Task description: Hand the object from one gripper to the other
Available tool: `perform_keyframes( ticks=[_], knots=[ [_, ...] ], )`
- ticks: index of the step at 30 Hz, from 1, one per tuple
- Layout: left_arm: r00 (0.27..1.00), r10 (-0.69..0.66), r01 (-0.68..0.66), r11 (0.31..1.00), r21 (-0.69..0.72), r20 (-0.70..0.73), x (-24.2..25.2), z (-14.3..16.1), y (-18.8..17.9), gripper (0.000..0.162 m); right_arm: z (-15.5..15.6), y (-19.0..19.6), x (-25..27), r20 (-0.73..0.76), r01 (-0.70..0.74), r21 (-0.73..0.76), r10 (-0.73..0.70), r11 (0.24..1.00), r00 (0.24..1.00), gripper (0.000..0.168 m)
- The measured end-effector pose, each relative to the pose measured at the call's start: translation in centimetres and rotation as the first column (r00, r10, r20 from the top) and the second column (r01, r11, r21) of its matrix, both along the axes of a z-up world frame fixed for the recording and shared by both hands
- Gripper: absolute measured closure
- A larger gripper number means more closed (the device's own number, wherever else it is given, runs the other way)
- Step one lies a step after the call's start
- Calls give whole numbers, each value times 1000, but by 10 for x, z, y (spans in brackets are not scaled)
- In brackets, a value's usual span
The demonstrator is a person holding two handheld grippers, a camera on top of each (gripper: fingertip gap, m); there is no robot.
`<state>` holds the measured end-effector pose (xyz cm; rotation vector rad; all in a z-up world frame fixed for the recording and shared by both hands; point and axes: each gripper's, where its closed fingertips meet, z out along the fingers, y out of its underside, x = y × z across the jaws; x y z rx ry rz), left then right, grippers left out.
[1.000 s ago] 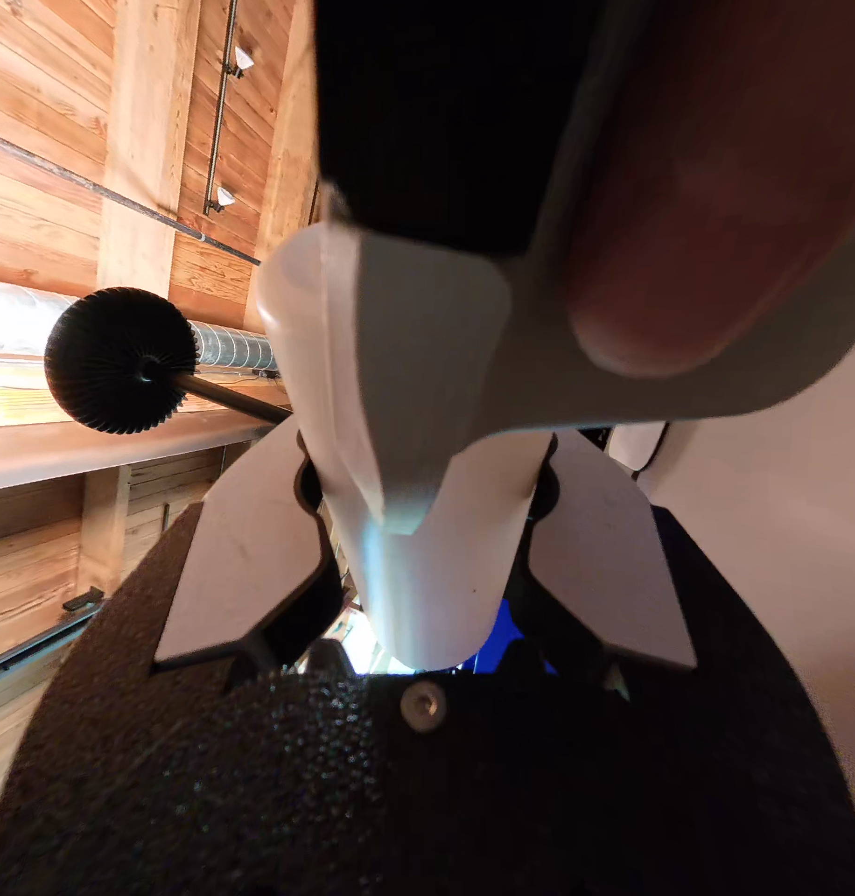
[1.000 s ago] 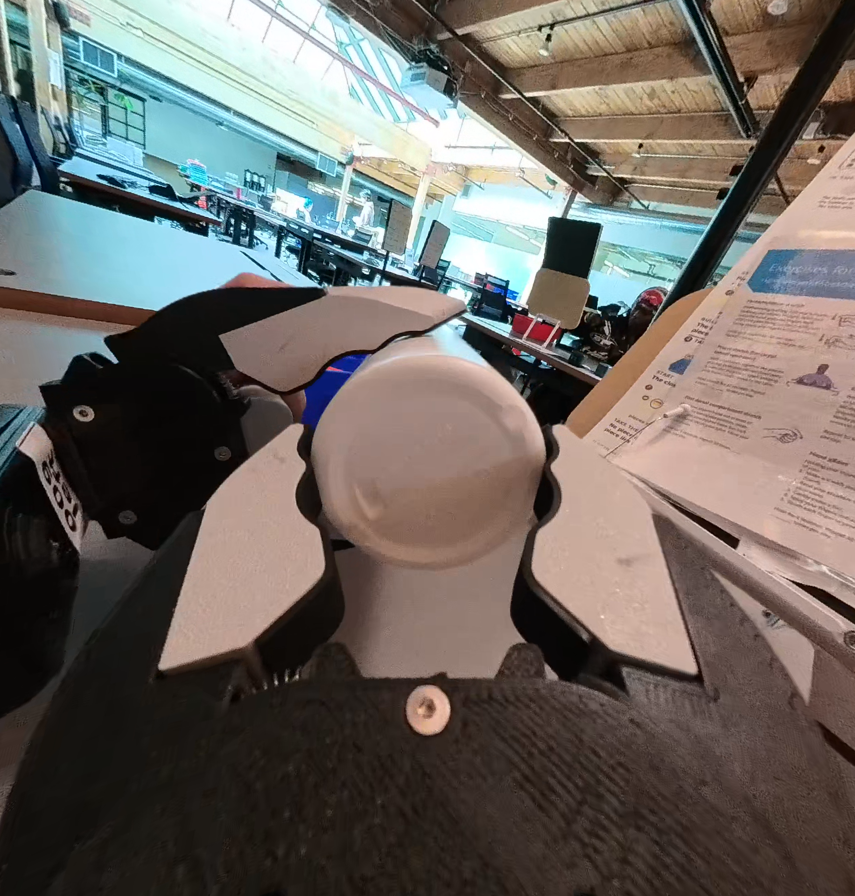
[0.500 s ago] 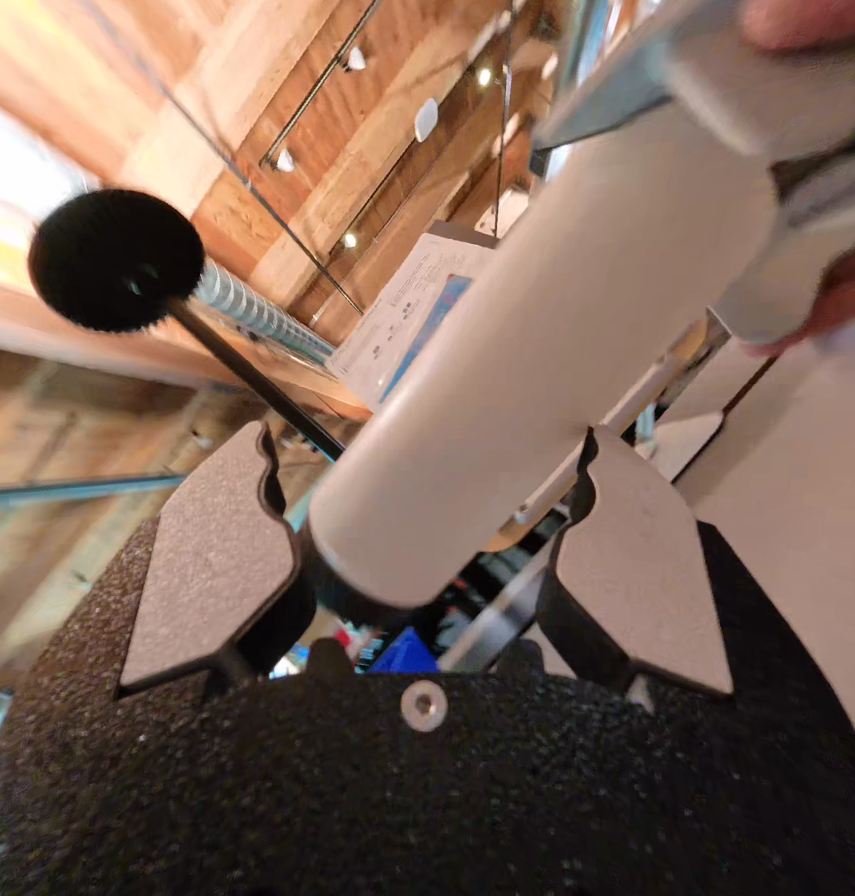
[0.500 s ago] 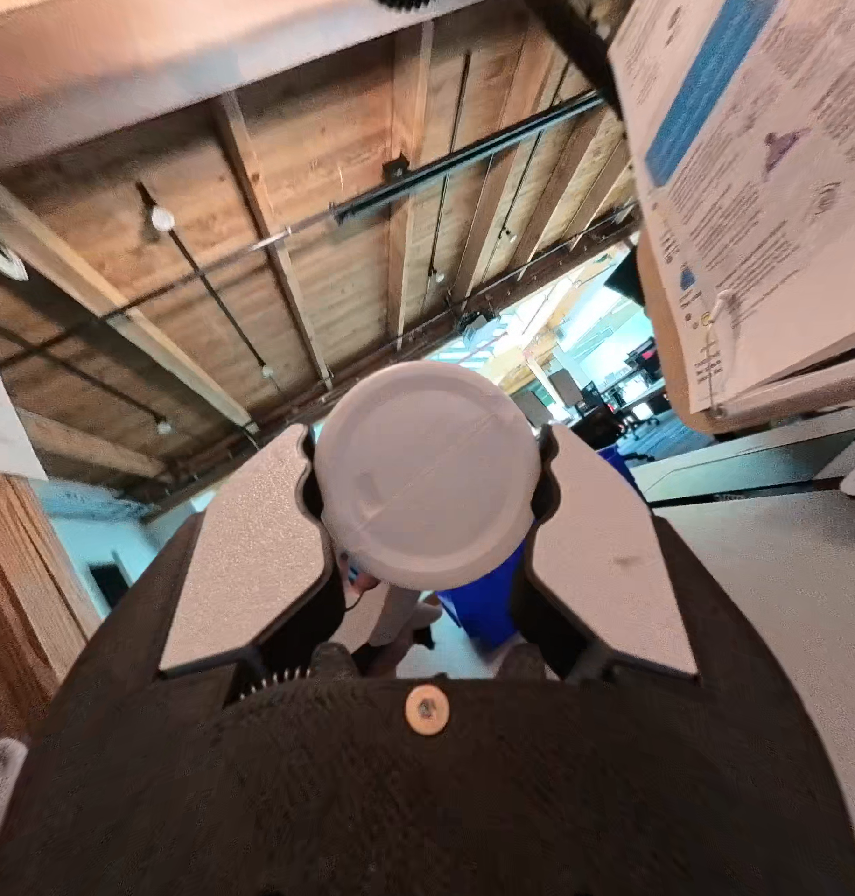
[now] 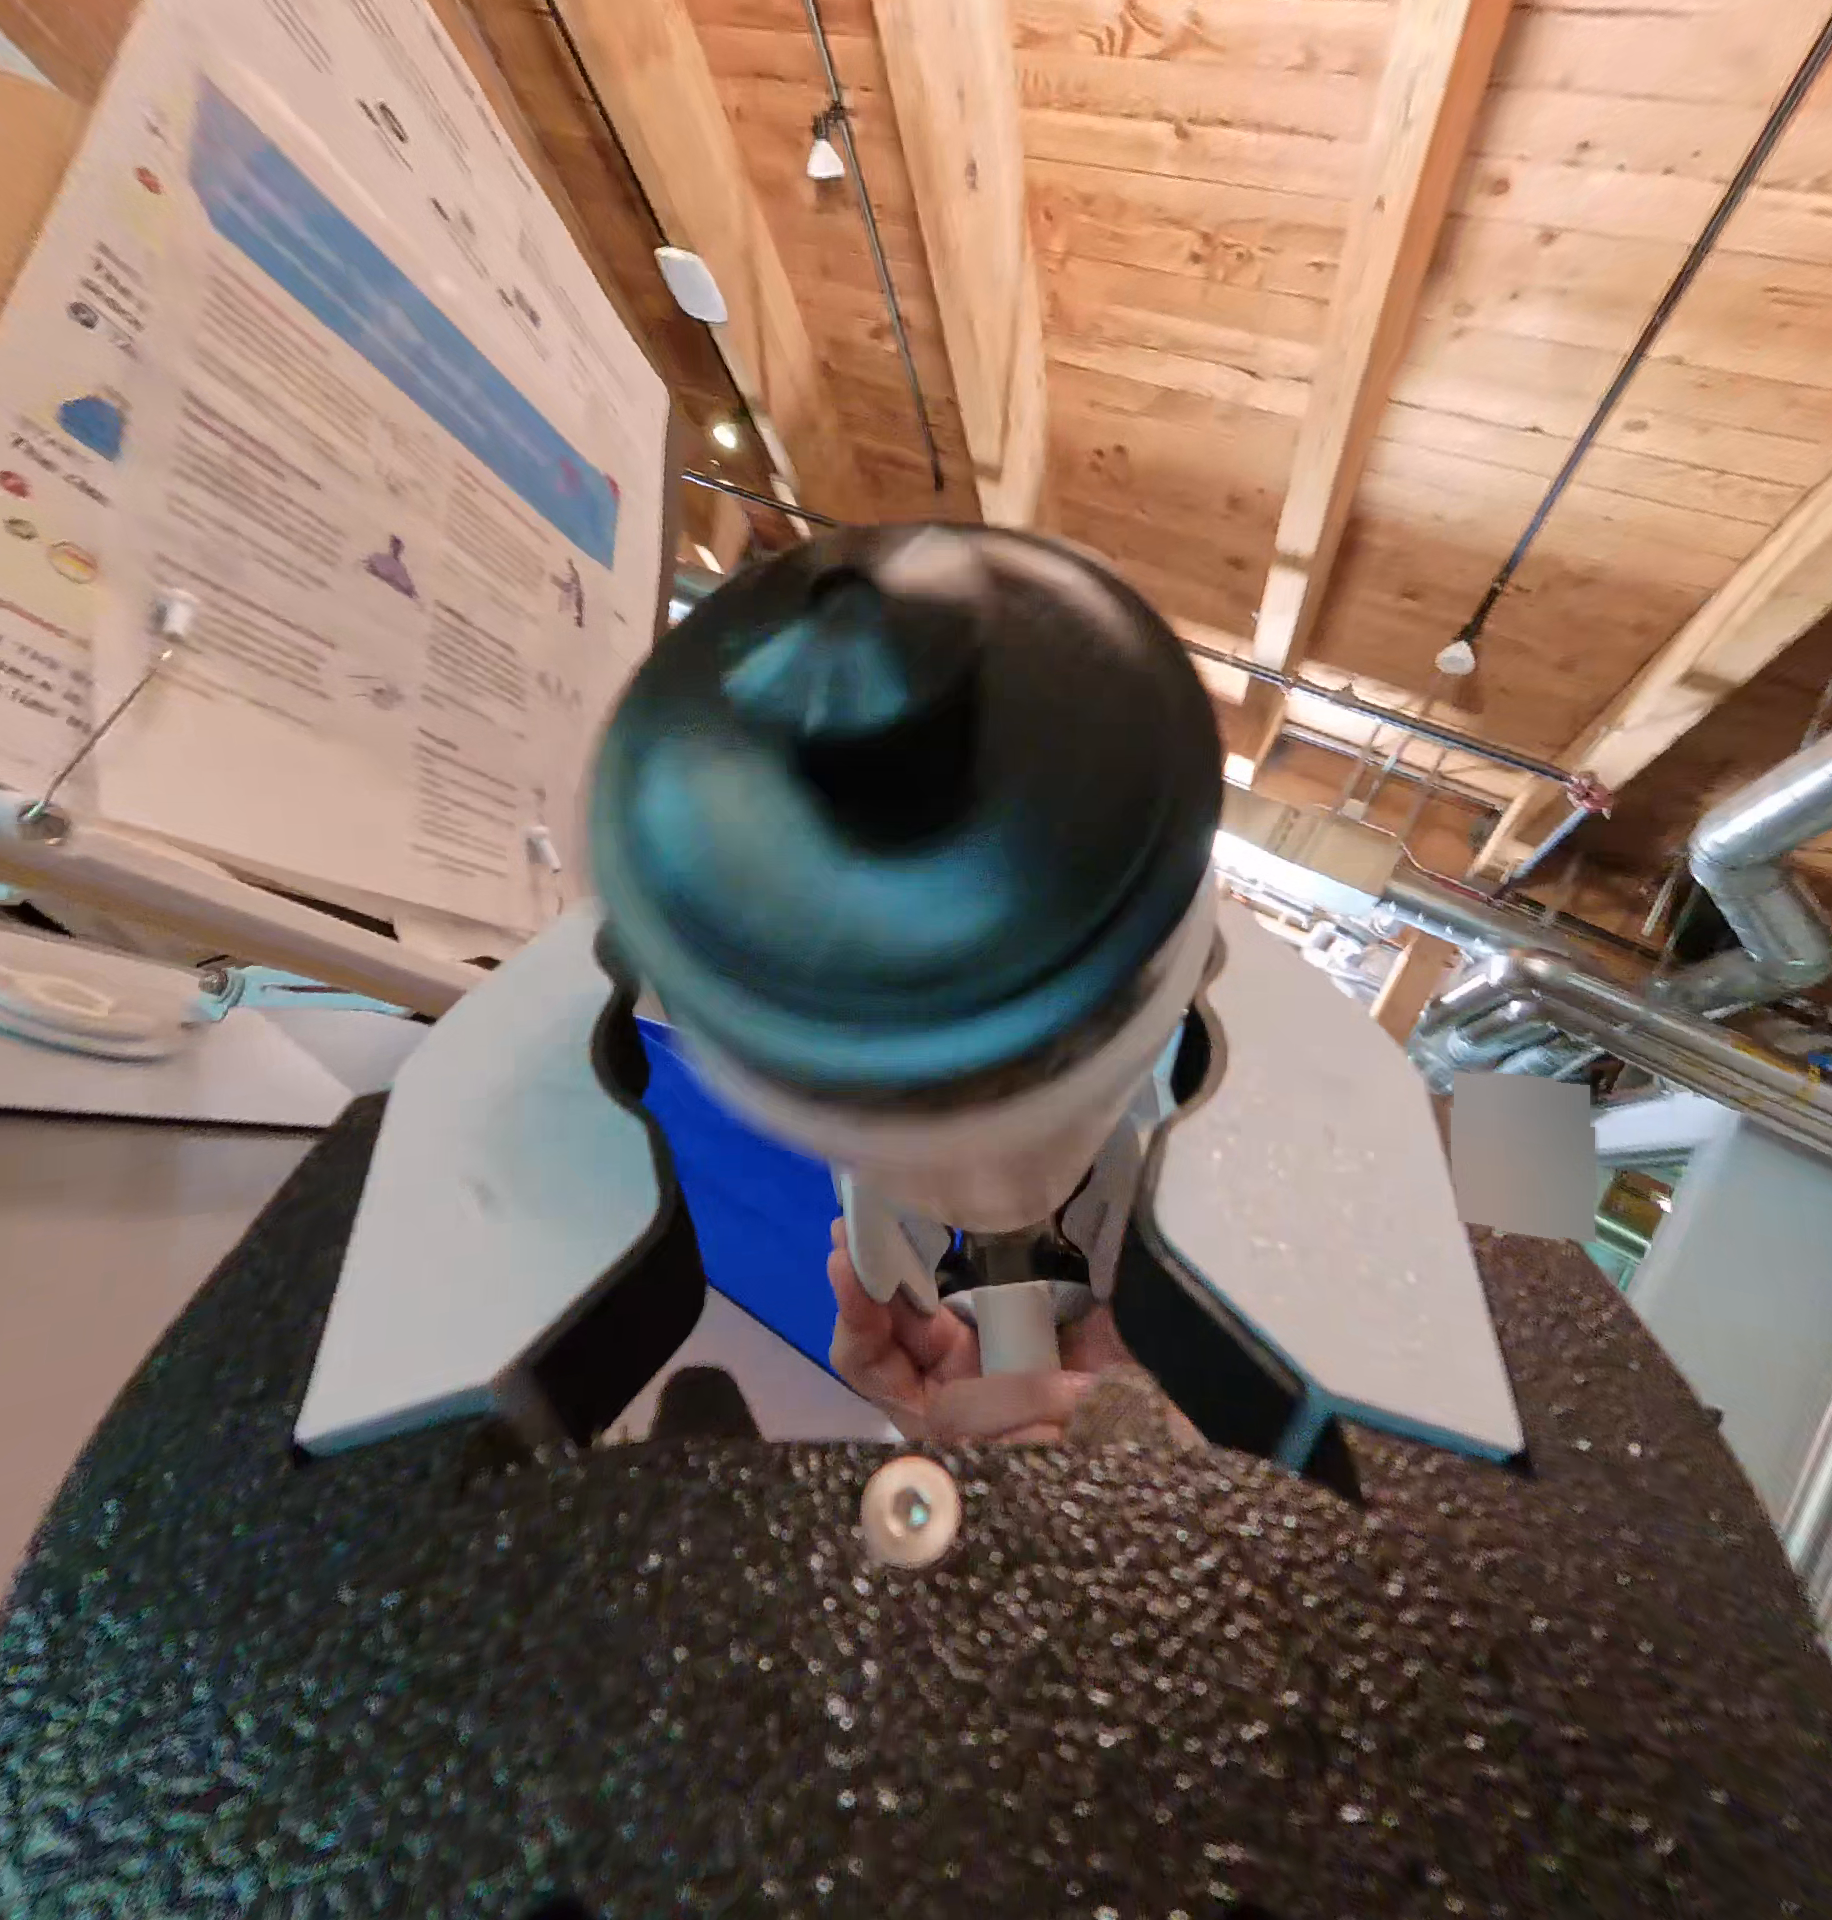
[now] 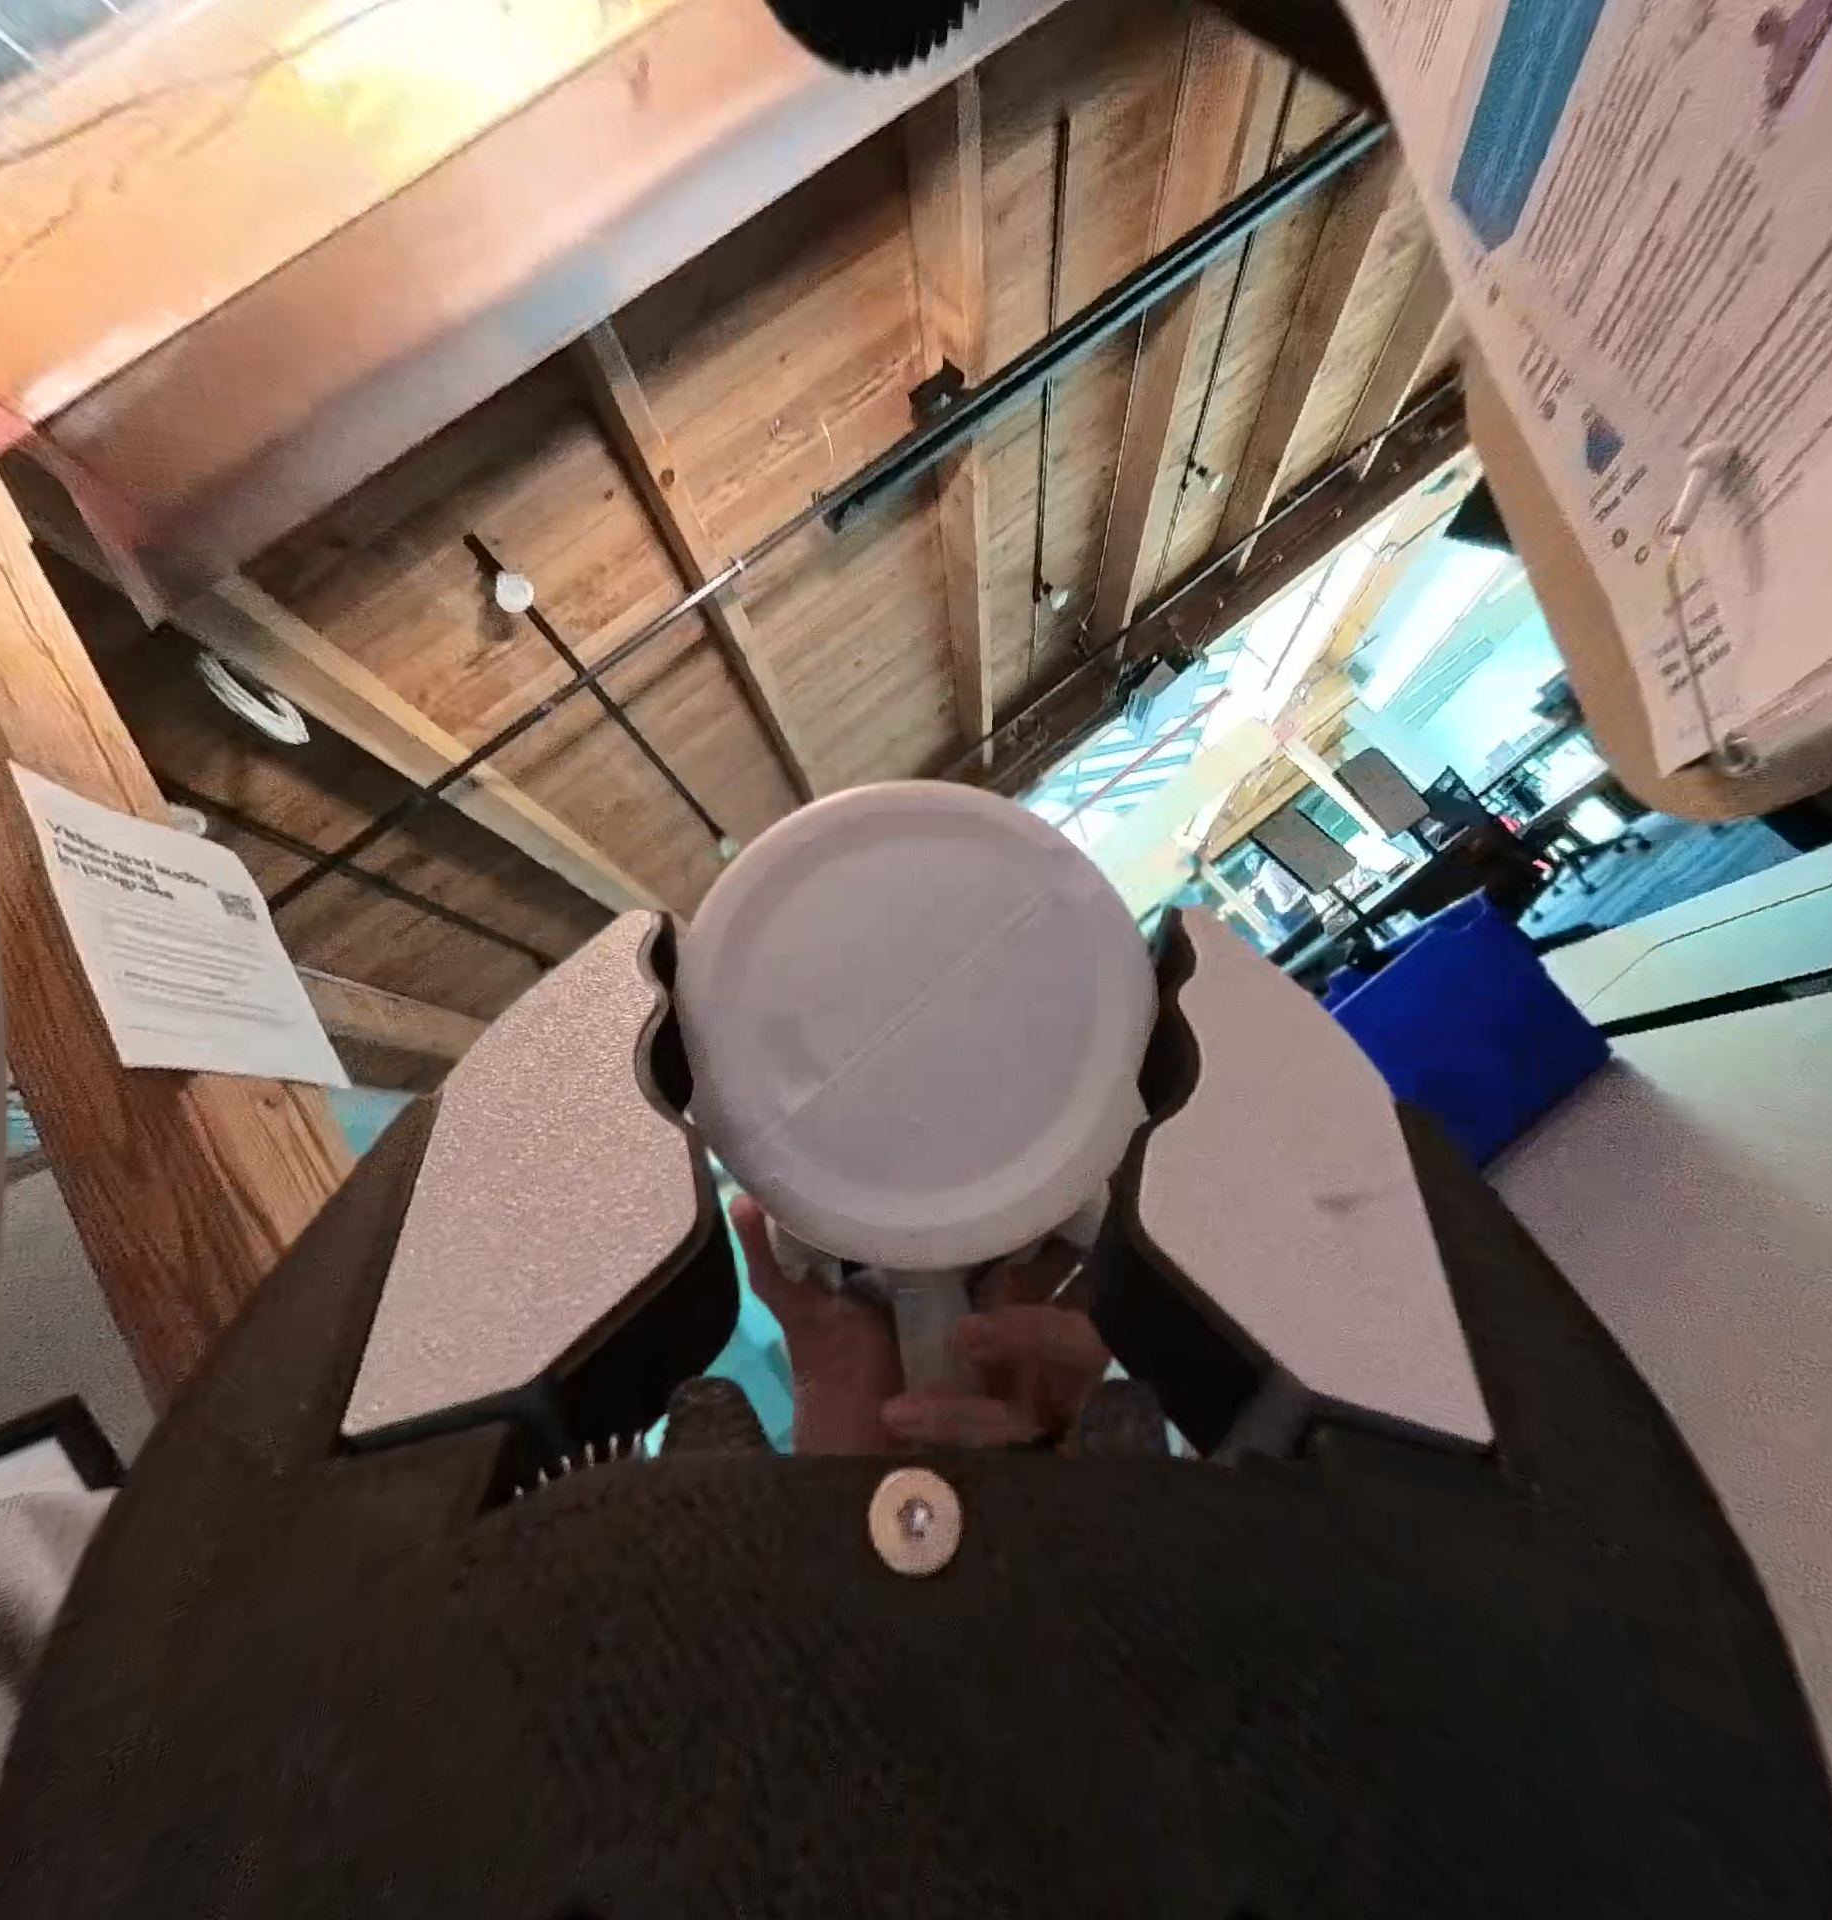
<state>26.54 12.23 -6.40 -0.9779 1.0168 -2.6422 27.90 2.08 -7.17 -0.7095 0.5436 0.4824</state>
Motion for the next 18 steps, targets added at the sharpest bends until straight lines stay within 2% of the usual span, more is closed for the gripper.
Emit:
perform_keyframes(
  ticks=[4, 5, 6, 7, 8, 9, 10, 13, 16, 18],
  knots=[
    [1000, 16, -16, 1000, 24, 10, 0, 5, 8, 64, -7, 13, -10, 87, -48, -142, 61, 989, 994, 83],
    [998, 64, -65, 997, 40, 17, 0, 8, 13, 64, -16, 16, -3, 102, 3, -232, 21, 973, 995, 85],
    [989, 147, -150, 985, 91, 33, 1, 9, 19, 65, -26, 17, 3, 181, 111, -342, -50, 933, 982, 87],
    [972, 226, -234, 957, 174, 65, 2, 10, 23, 65, -31, 17, 4, 295, 219, -436, -91, 873, 951, 89],
    [949, 292, -313, 913, 260, 116, 1, 12, 25, 65, -33, 17, 5, 389, 308, -510, -104, 803, 915, 83],
    [917, 357, -397, 853, 339, 177, 0, 15, 28, 65, -28, 16, 3, 471, 382, -547, -104, 744, 876, 72],
    [877, 414, -481, 772, 415, 246, -2, 18, 29, 65, -19, 17, -4, 549, 441, -544, -95, 714, 830, 69],
    [715, 493, -697, 444, 563, 496, -7, 23, 25, 66, 21, 26, -34, 725, 562, -443, -90, 699, 683, 80],
    [565, 427, -808, 112, 578, 706, -10, 17, 10, 66, 41, 55, -60, 794, 571, -483, 58, 664, 605, 79],
    [504, 367, -836, -19, 548, 782, -11, 12, 0, 66, 45, 74, -76, 794, 543, -534, 165, 648, 585, 81]
  ],
)
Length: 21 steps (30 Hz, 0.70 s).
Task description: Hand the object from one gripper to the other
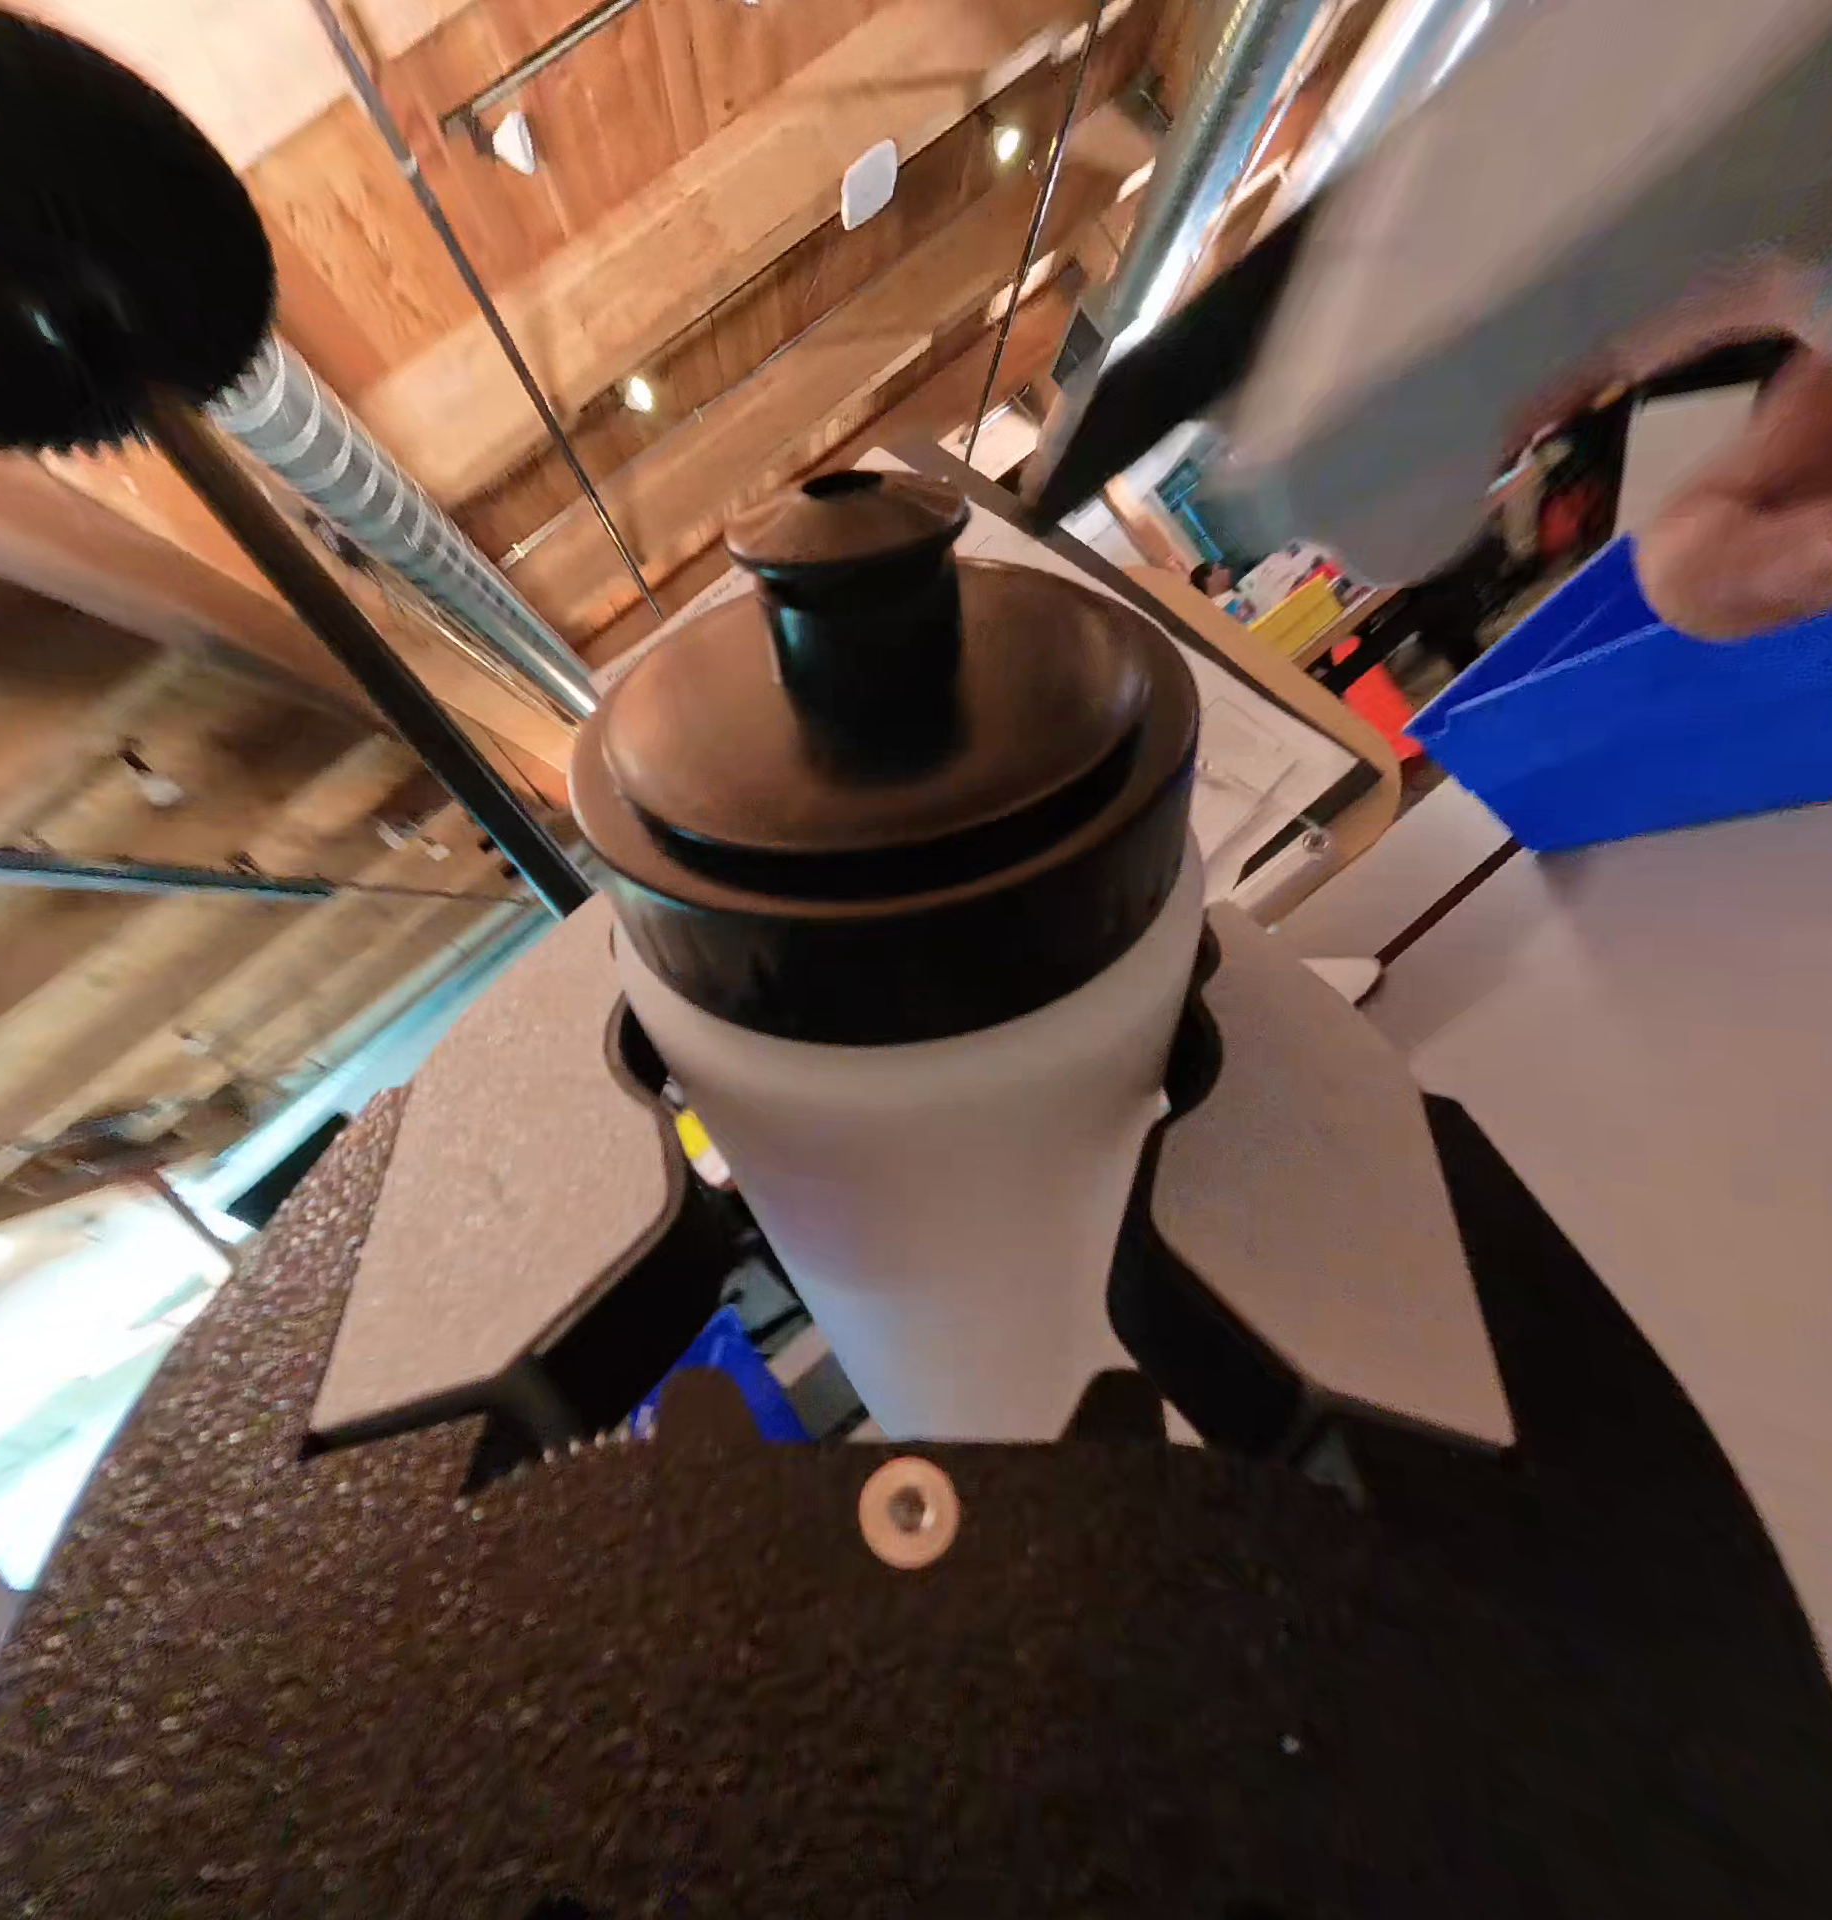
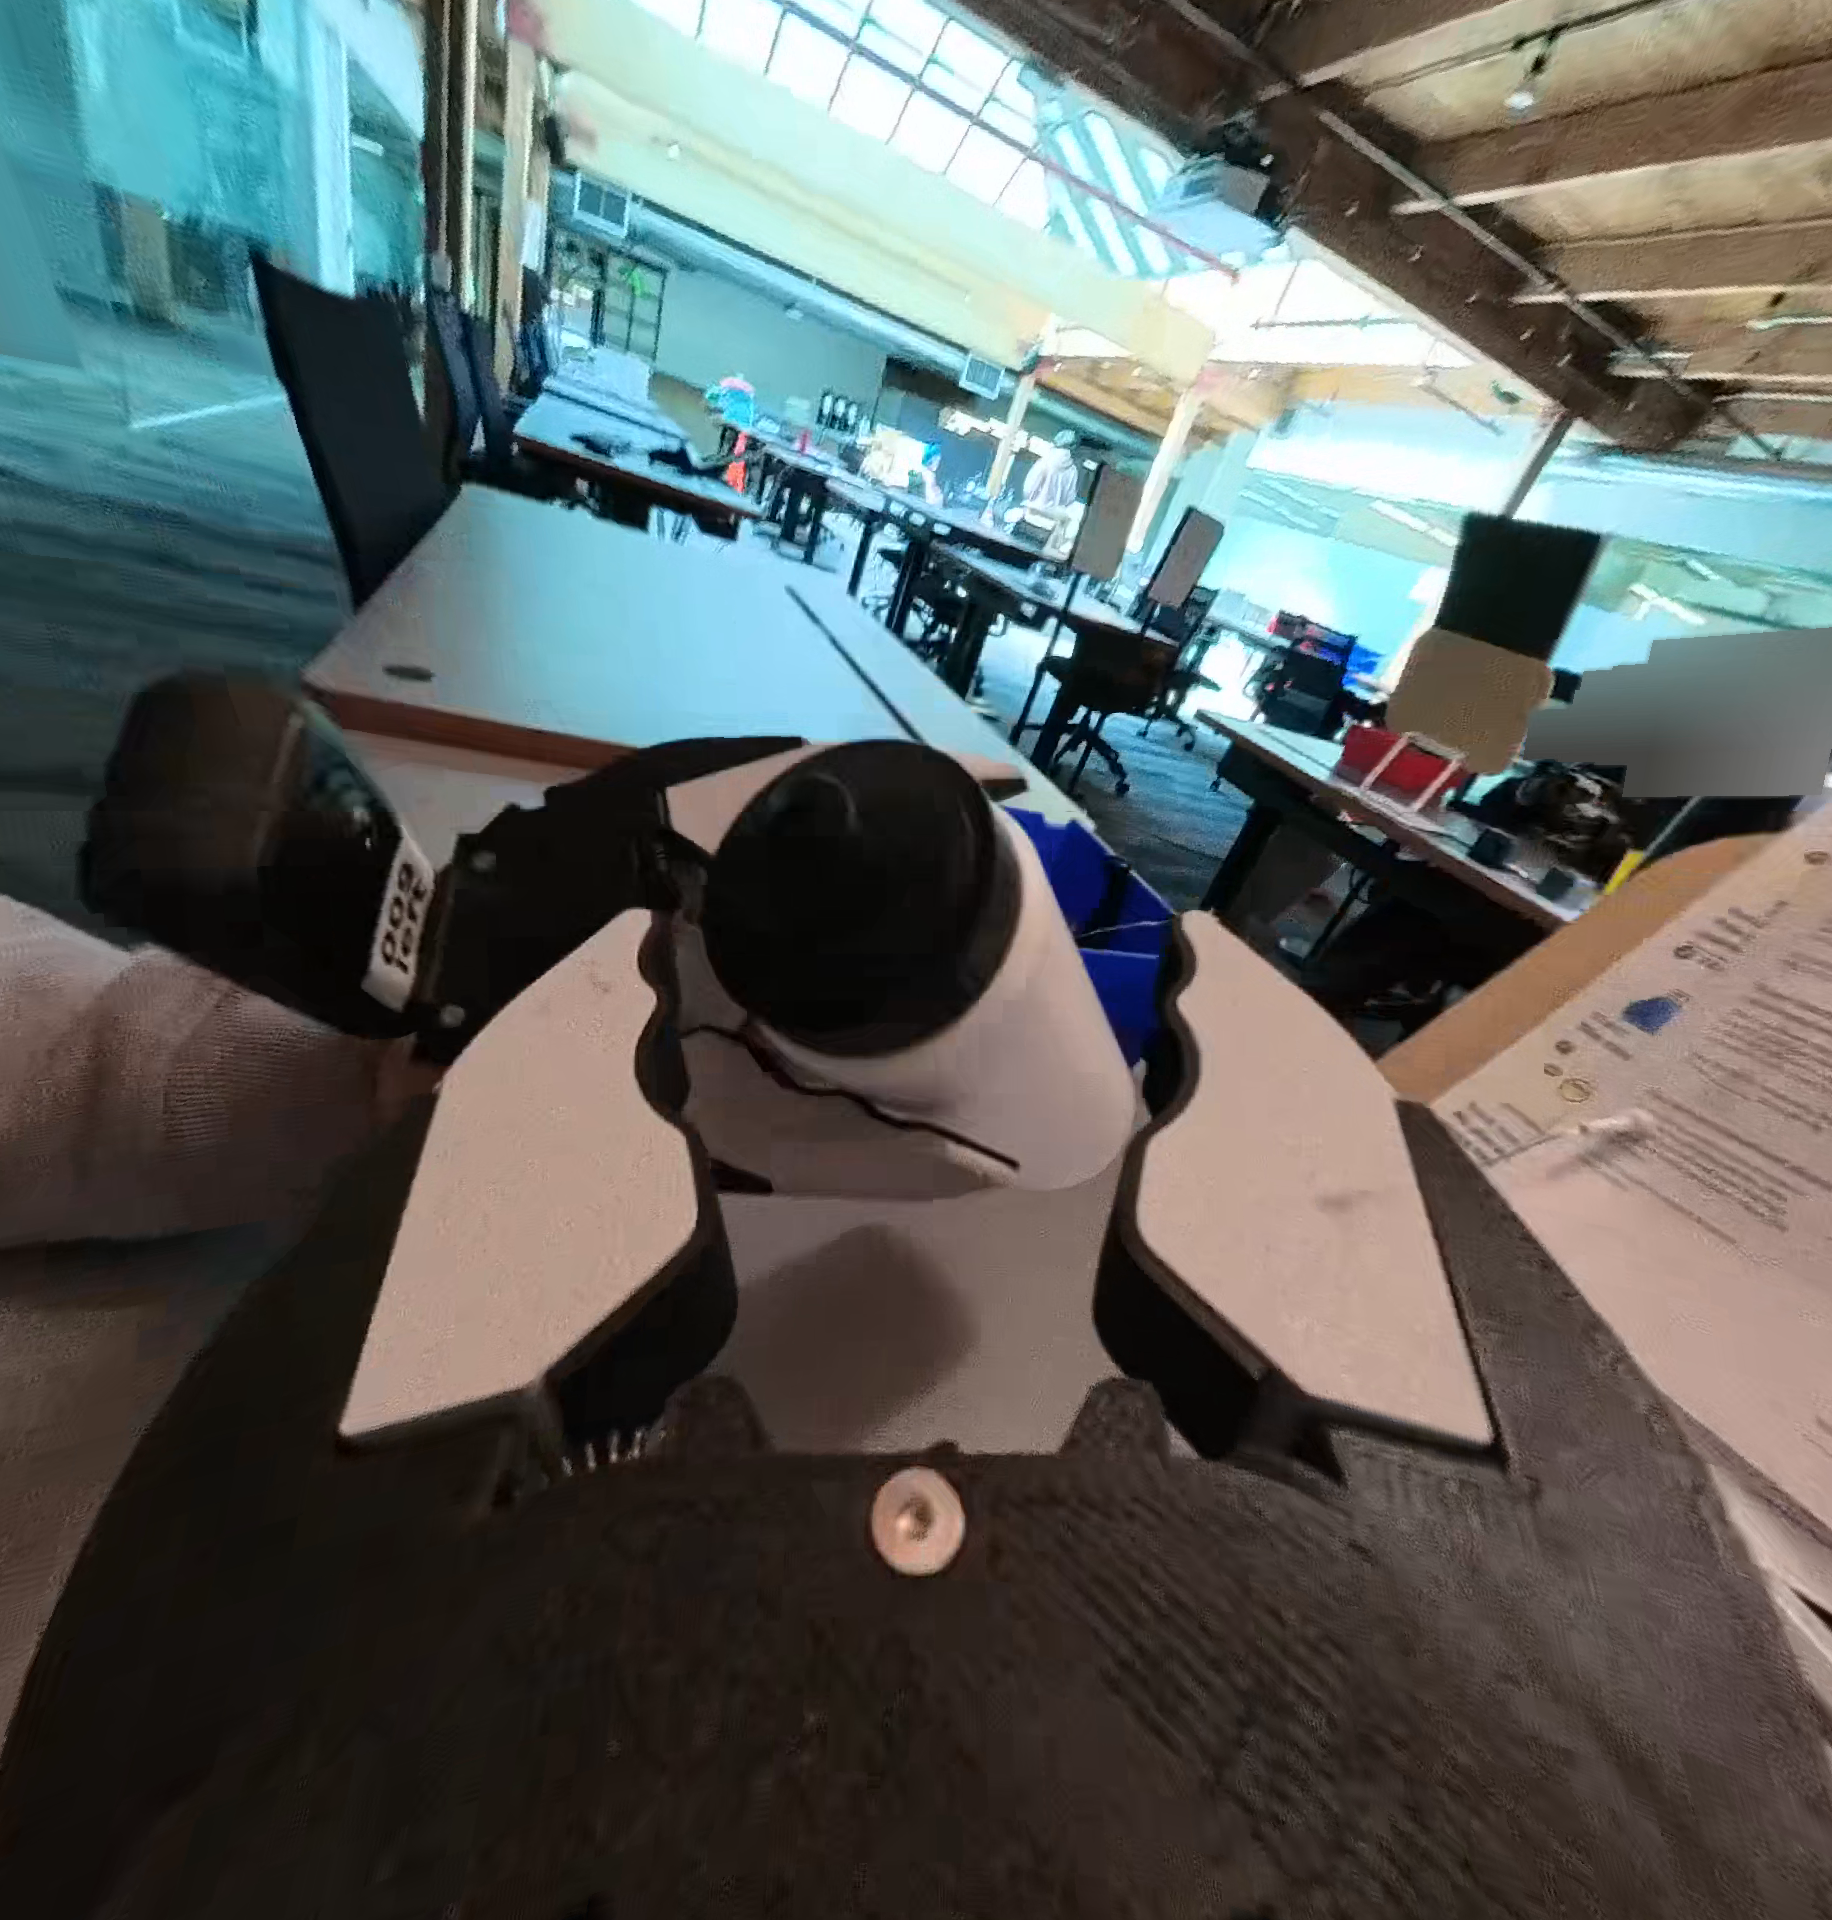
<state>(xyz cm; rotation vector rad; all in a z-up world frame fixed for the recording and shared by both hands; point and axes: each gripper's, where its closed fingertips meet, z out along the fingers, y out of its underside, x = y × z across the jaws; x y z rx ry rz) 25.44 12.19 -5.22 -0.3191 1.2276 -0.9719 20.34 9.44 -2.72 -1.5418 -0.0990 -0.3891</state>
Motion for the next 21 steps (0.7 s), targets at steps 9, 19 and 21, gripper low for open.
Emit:
perform_keyframes(
  ticks=[9, 19, 21],
  knots=[
    [963, 221, -252, 940, 229, 151, 0, -4, -2, 66, -30, 27, 11, 230, 185, -254, -126, 949, 965, 88],
    [972, 214, -227, 965, 133, 100, 6, -3, 15, 55, -20, 34, 26, 193, 166, -353, -102, 921, 976, 91],
    [976, 218, -219, 970, 102, 19, 14, -9, 21, 50, -10, 25, 31, 132, 173, -334, -136, 926, 982, 91]
  ],
)
